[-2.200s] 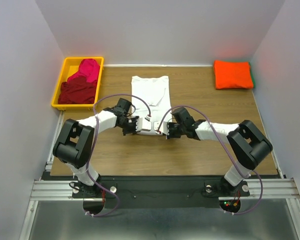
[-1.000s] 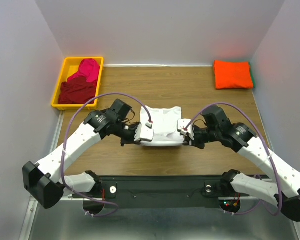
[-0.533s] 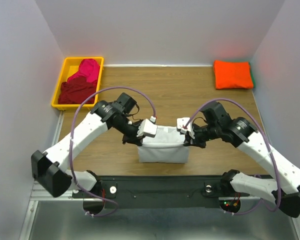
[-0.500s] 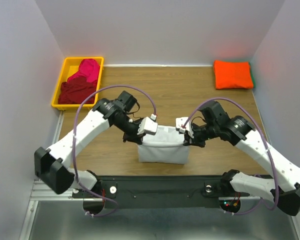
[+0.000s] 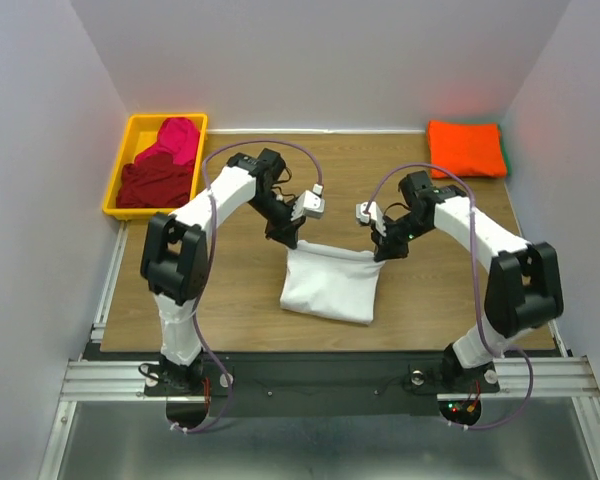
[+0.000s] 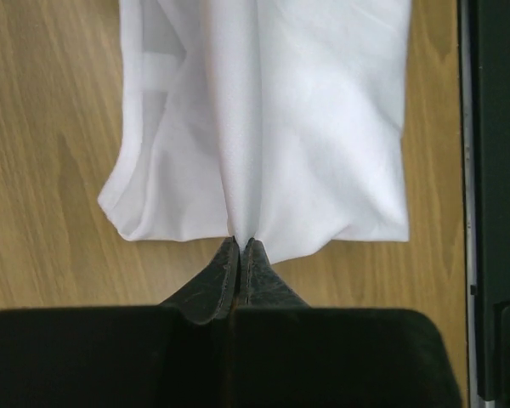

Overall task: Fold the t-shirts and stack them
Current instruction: Fold the tshirt

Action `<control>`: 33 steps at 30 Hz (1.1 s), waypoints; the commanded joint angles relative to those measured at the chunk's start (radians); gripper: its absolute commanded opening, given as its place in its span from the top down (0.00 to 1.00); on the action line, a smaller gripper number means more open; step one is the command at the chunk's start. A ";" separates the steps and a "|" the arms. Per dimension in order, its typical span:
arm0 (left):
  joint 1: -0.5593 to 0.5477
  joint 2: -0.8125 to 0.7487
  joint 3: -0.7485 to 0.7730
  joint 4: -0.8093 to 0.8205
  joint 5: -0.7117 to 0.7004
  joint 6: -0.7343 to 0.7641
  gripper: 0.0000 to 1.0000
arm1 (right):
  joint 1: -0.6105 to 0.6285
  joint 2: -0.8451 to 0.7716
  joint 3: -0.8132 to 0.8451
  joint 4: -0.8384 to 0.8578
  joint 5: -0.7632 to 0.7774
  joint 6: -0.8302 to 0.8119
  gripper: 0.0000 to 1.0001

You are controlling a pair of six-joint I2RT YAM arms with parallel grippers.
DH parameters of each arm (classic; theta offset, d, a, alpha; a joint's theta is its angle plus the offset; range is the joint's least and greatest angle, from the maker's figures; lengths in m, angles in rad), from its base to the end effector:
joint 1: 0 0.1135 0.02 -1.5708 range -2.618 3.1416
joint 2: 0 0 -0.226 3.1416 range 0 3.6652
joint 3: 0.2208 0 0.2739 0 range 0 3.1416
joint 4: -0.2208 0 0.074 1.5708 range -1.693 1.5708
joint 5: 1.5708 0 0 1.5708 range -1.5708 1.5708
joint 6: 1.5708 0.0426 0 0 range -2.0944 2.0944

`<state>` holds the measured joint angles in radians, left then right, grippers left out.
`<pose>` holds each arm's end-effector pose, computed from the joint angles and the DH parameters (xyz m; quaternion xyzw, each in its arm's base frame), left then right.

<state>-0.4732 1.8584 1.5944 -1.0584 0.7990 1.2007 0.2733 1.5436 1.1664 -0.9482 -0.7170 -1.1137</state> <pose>0.3272 -0.2018 0.2179 0.7111 0.5765 -0.3201 0.2440 0.2911 0.1107 0.1938 -0.6271 0.6873 0.2712 0.2467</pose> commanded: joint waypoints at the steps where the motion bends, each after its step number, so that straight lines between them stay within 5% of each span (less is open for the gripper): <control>1: 0.053 0.120 0.107 -0.055 0.026 0.051 1.00 | -0.022 0.110 0.059 0.040 -0.006 -0.080 0.91; 7: 0.123 0.262 0.180 -0.049 0.034 0.065 0.98 | -0.037 0.262 0.133 0.123 -0.006 -0.025 0.91; 9: 0.130 0.266 0.197 -0.040 0.032 0.048 0.85 | -0.039 0.266 0.156 0.129 -0.002 -0.006 0.87; 11: 0.136 0.252 0.199 -0.003 0.023 0.017 0.45 | -0.039 0.262 0.177 0.140 0.002 0.029 0.68; 12: 0.140 0.242 0.196 0.012 0.028 -0.005 0.38 | -0.039 0.256 0.185 0.146 0.008 0.052 0.59; 13: 0.151 0.213 0.191 0.033 0.035 -0.038 0.33 | -0.045 0.241 0.193 0.170 0.022 0.084 0.31; 14: 0.157 0.193 0.185 0.055 0.045 -0.062 0.32 | -0.048 0.227 0.199 0.183 0.030 0.147 0.22; 18: 0.182 0.024 0.011 0.196 0.068 -0.223 0.34 | -0.066 0.138 0.229 0.235 0.070 0.340 0.23; 23: 0.180 -0.227 -0.287 0.545 0.138 -0.623 0.55 | -0.062 0.010 0.132 0.275 -0.100 0.744 0.47; 29: 0.166 -0.260 -0.542 0.927 0.227 -0.999 0.55 | -0.059 0.029 -0.048 0.459 -0.200 1.047 0.50; 33: 0.166 -0.203 -0.643 1.167 0.229 -1.226 0.54 | -0.059 0.128 -0.092 0.563 -0.188 1.111 0.53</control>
<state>-0.3077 1.6123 1.0142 -0.1947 0.9798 0.2638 0.2119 1.5871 1.1168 -0.5365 -0.8722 -0.1787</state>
